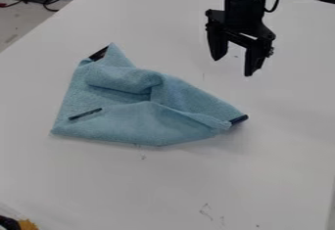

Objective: Moved the cloth to the bottom edge of the table

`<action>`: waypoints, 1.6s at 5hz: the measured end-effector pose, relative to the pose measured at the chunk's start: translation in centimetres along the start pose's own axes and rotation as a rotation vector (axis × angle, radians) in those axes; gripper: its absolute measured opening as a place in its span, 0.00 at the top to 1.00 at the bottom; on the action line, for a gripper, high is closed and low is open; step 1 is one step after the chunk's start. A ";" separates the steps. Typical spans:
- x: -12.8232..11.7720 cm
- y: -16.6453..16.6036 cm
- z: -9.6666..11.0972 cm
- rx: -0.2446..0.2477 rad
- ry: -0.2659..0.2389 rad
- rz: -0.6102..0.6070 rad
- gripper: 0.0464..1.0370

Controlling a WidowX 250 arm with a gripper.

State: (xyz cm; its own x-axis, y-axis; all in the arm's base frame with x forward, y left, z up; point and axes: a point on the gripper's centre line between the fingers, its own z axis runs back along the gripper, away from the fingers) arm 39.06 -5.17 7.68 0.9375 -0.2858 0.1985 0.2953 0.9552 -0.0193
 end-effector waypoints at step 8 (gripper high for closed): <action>-18.9 11.7 0.6 0.097 0.028 0.427 0.04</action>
State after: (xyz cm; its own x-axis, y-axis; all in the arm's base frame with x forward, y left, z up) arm 24.72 11.43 4.27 0.9767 0.1356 0.1664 -0.1374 0.9905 -0.0010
